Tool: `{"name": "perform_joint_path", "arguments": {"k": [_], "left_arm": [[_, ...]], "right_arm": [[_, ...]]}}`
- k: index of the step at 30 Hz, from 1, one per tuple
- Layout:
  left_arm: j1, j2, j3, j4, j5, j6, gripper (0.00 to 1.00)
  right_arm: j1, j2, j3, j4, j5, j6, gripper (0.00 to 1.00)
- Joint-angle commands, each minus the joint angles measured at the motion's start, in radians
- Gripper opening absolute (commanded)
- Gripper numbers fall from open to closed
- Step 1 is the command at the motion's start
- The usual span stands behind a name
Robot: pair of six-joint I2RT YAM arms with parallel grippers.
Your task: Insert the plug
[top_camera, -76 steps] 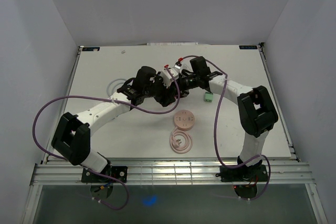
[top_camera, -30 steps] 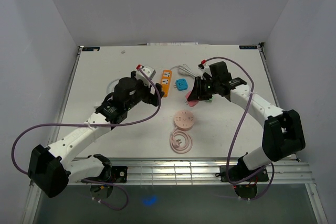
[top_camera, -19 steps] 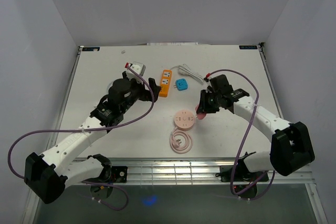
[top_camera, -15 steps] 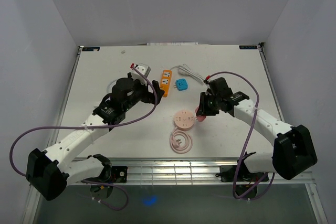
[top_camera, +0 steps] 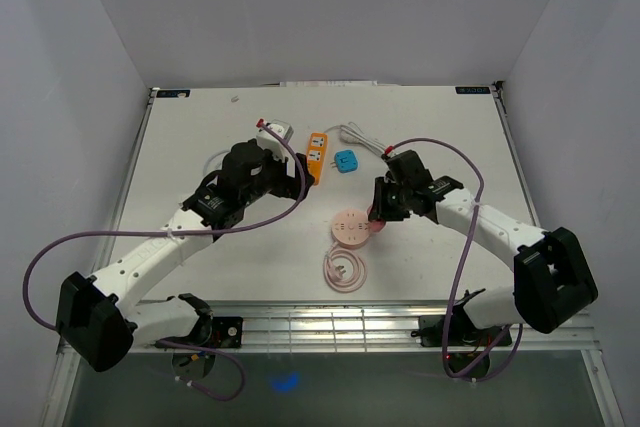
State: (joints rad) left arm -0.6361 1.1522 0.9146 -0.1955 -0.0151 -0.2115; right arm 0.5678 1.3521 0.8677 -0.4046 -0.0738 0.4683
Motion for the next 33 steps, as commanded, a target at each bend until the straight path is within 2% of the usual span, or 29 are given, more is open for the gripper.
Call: {"name": "perform_joint_path", "arguments": {"k": [1, 33], "left_arm": [[0.001, -0.039, 0.006, 0.002, -0.016, 0.003, 0.98], [0.001, -0.052, 0.009, -0.022, -0.054, 0.011, 0.98]], "right_arm": [[0.029, 0.036, 0.045, 0.027, 0.029, 0.012, 0.08], [0.086, 0.105, 0.068, 0.063, 0.106, 0.075, 0.08]]}}
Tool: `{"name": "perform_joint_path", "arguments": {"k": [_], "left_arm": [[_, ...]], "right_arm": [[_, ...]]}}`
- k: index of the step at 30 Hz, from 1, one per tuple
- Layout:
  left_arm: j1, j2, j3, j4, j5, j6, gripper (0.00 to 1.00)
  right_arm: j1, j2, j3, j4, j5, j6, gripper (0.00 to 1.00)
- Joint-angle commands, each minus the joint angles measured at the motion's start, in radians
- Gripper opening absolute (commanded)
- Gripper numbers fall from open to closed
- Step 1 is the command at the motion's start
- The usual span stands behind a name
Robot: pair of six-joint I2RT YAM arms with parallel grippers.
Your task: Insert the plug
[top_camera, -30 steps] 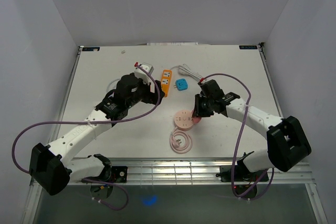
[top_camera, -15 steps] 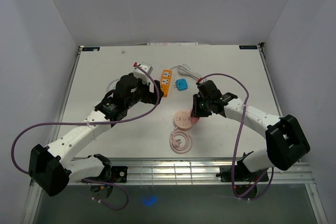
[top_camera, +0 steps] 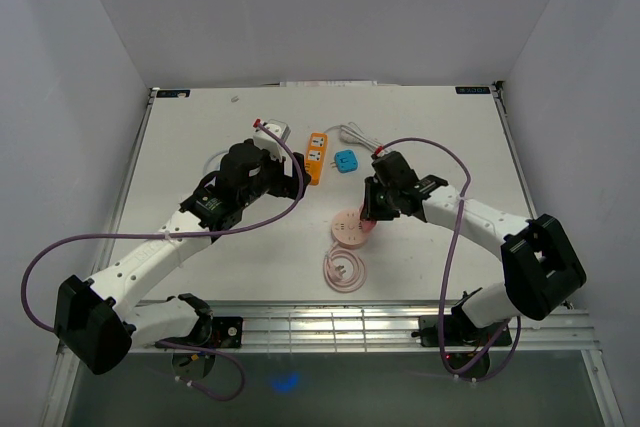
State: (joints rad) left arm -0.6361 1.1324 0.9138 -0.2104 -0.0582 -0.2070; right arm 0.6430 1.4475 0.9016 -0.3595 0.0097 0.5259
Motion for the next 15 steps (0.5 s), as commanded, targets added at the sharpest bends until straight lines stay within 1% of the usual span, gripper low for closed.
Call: {"name": "perform_joint_path", "arguments": {"k": [1, 15], "left_arm": [[0.001, -0.034, 0.01, -0.007, -0.011, 0.004, 0.98], [0.001, -0.013, 0.02, -0.027, -0.032, -0.012, 0.98]], "right_arm": [[0.014, 0.008, 0.036, 0.016, 0.024, 0.02, 0.08], [0.03, 0.02, 0.059, -0.052, 0.065, 0.034, 0.08]]}}
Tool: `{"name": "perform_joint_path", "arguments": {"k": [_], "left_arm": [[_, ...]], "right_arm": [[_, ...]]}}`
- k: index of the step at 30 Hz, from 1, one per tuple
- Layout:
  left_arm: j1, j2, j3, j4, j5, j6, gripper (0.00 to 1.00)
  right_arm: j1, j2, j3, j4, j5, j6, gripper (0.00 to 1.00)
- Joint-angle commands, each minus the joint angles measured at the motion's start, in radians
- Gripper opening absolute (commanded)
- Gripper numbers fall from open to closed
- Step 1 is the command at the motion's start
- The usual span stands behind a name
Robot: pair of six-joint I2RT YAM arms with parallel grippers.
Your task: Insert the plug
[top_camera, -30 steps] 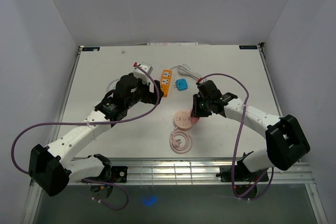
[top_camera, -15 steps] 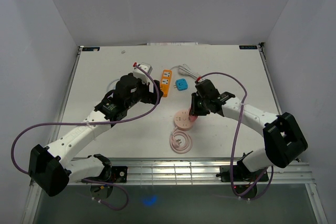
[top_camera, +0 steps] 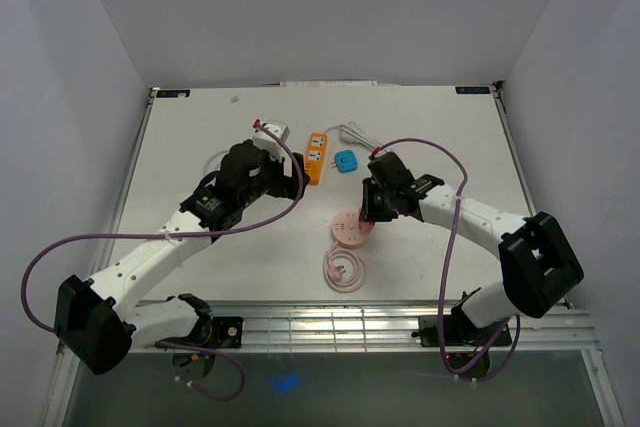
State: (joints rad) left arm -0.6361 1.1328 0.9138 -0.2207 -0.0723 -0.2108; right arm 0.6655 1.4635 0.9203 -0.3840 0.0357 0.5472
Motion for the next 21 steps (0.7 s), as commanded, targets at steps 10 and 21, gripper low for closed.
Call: {"name": "perform_joint_path", "arguments": {"k": [10, 21], "left_arm": [[0.001, -0.01, 0.02, -0.019, -0.018, -0.01, 0.98], [0.001, -0.007, 0.022, -0.02, -0.018, -0.01, 0.98]], "right_arm": [[0.034, 0.04, 0.055, -0.068, 0.108, 0.026, 0.08], [0.091, 0.093, 0.078, -0.122, 0.239, 0.049, 0.08]]}}
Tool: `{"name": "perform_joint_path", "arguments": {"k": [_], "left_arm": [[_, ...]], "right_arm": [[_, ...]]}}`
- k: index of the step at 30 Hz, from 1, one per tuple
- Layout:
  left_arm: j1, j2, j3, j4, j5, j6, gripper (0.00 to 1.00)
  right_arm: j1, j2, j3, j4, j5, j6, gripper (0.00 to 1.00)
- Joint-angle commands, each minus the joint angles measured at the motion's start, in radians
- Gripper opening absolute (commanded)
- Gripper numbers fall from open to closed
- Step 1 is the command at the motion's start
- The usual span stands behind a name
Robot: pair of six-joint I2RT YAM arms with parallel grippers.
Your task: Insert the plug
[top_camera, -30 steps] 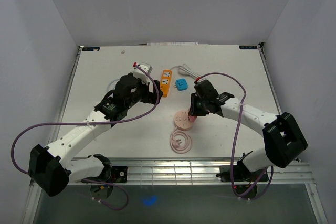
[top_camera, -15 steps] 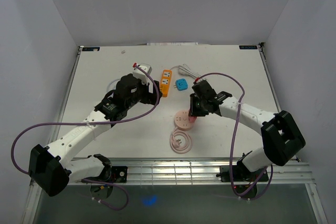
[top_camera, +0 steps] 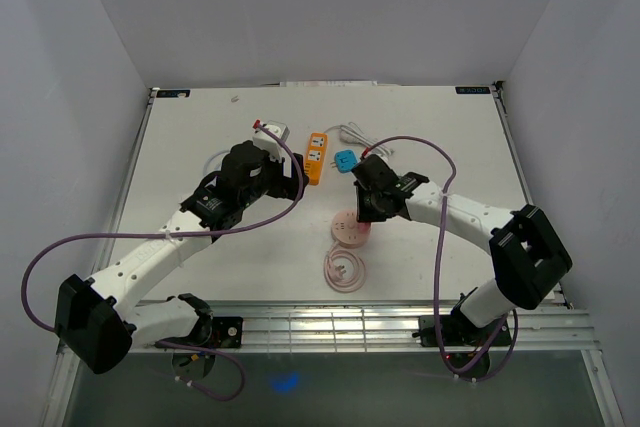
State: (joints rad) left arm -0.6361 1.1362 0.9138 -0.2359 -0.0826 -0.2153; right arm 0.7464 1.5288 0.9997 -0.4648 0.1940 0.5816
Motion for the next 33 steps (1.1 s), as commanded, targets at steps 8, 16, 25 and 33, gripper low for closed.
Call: {"name": "perform_joint_path", "arguments": {"k": [8, 16, 25, 33], "left_arm": [[0.001, -0.004, 0.02, -0.006, -0.005, -0.006, 0.98], [0.003, 0.0, 0.023, -0.009, -0.003, -0.006, 0.98], [0.001, 0.005, 0.025, -0.014, -0.005, -0.006, 0.98], [0.001, 0.008, 0.027, -0.017, -0.003, -0.004, 0.98]], "right_arm": [[0.016, 0.057, -0.029, -0.021, 0.085, 0.015, 0.08], [0.025, 0.088, -0.039, -0.032, 0.108, 0.004, 0.08], [0.047, 0.148, -0.016, -0.106, 0.156, -0.022, 0.08], [0.048, 0.197, 0.014, -0.152, 0.166, -0.075, 0.08]]}}
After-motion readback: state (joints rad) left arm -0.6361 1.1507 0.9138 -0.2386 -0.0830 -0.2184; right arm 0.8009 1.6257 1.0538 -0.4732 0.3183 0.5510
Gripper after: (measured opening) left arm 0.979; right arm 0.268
